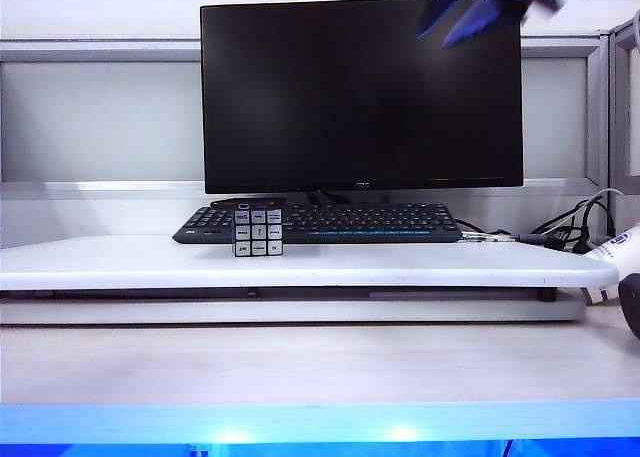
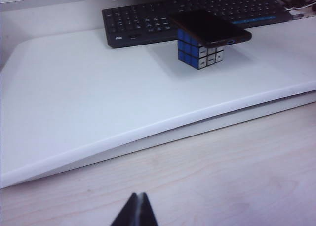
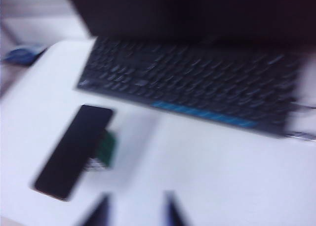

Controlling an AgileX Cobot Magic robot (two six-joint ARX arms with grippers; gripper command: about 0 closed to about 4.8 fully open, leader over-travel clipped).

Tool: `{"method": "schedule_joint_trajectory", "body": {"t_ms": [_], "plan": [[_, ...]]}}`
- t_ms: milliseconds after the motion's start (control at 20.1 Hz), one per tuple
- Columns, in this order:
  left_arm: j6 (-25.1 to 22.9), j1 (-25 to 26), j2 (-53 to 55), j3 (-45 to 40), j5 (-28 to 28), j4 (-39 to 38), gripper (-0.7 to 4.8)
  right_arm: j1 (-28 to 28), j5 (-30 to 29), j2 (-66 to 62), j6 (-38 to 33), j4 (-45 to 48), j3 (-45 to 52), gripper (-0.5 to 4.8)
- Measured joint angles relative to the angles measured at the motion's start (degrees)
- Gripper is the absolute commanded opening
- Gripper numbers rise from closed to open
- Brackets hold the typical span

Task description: Put the phone on top of the Rubik's Cube.

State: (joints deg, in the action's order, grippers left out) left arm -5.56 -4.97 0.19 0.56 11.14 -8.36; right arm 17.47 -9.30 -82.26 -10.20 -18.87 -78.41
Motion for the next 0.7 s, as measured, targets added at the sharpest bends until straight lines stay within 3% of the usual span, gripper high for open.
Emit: {"method": "schedule_joint_trajectory", "body": {"t_ms": [149, 348, 696], "plan": [[0.0, 0.0, 0.0, 0.0, -1.6, 0.0, -0.06, 0.0, 5.3, 8.2, 2.2, 1.7, 8.4, -0.06], [0.0, 0.0, 0.0, 0.0, -6.1, -0.3, -0.06, 0.0, 11.2, 20.0, 2.4, 7.1, 21.5, -0.06], [0.0, 0.0, 0.0, 0.0, -7.3, -0.4, -0.06, 0.0, 18.6, 38.2, 3.0, 10.1, 35.8, -0.06]]}}
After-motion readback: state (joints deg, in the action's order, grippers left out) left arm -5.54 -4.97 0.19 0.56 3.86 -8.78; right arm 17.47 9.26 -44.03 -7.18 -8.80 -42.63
